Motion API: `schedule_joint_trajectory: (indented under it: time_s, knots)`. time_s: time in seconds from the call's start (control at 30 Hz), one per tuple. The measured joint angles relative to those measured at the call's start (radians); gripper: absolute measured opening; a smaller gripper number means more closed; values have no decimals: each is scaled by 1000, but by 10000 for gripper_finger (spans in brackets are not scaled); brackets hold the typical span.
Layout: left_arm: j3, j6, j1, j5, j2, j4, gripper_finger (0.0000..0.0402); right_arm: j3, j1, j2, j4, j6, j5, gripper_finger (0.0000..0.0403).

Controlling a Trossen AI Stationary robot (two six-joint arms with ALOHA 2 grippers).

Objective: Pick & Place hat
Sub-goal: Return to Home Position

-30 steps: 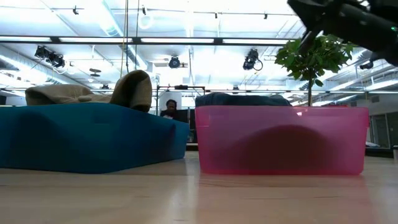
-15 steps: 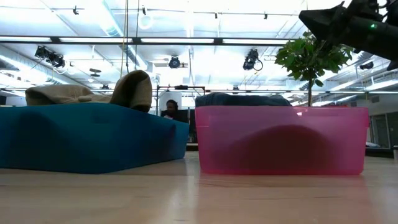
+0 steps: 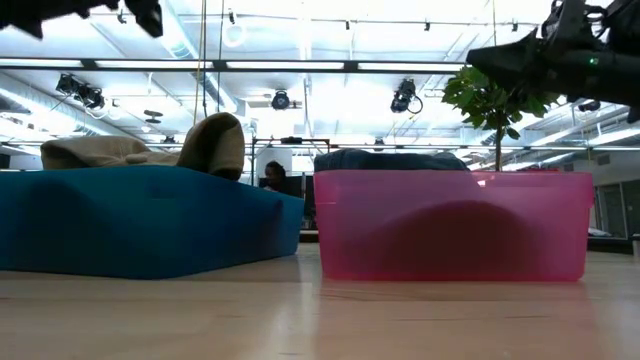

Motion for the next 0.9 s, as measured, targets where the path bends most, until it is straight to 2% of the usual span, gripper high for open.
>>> schedule_joint_trajectory:
  time_s: [0.23, 0.47, 0.8, 0.9]
  knots:
    - [-189, -133, 0, 0, -124, 280, 177, 0, 0, 0, -31, -2, 0, 32]
    - [-331, -210, 0, 2, -228, 415, 177, 0, 0, 0, -31, -2, 0, 32]
    - [-458, -262, 0, 35, -352, 446, 177, 0, 0, 0, -30, -2, 1, 32]
    - [-462, -253, 0, 39, -374, 425, 177, 0, 0, 0, -30, -2, 1, 32]
